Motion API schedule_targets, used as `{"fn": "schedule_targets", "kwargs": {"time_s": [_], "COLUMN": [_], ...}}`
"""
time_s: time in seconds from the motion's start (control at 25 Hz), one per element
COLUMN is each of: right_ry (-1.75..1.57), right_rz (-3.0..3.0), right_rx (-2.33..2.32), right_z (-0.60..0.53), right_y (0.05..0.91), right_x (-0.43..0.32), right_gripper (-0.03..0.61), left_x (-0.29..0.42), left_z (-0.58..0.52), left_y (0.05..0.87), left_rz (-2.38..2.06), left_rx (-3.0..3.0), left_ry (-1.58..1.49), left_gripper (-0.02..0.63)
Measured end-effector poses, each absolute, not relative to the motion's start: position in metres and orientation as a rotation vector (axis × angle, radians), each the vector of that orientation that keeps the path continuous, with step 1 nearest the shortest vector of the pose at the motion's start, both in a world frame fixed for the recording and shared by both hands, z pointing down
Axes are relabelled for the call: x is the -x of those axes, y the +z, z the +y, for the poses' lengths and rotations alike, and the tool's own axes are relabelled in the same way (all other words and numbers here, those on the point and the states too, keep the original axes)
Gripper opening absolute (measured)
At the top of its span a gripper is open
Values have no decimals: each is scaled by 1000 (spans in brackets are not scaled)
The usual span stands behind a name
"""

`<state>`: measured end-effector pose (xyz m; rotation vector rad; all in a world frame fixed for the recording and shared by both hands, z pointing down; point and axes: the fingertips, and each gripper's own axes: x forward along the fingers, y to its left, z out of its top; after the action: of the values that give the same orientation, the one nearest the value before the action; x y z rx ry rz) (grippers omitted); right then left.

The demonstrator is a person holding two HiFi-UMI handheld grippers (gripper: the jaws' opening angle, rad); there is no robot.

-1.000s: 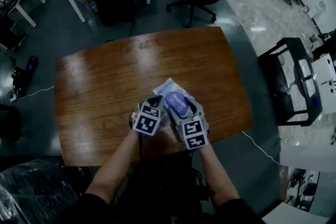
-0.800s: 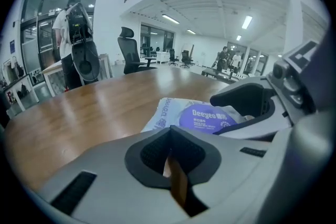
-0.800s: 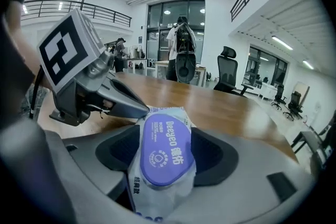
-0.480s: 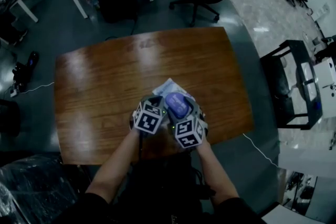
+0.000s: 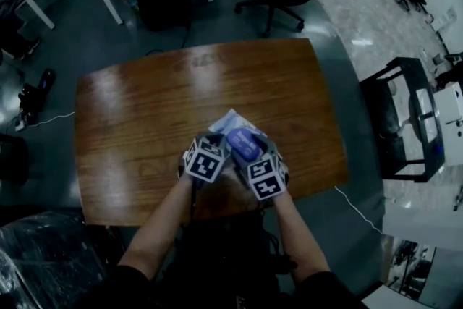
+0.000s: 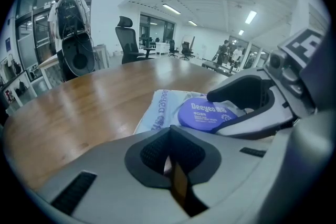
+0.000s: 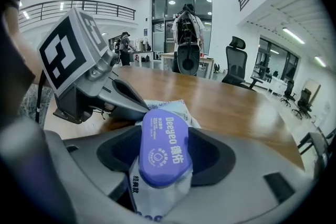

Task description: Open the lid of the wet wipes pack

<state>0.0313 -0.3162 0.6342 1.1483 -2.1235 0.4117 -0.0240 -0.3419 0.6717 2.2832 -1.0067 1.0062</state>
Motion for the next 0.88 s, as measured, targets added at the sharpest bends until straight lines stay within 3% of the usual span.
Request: {"fn": "schedule_targets", "kwargs": {"time_s": [0.56,0.88], "right_ry": [615,527], "right_rz": [-2264,-2357], "right_rx": [-1041,-1070], "right_z": [-322,-332], "right_y": [624,585], "right_x": [-40,-43], "right_gripper": [281,157], "left_x": [16,17], "left_z": [-340,-341], "left_y": [672,669], "left_rz": [-988,-989], "left_rx": [-2272,-2262], "left_ry": [976,985], "left_gripper": [6,6]}}
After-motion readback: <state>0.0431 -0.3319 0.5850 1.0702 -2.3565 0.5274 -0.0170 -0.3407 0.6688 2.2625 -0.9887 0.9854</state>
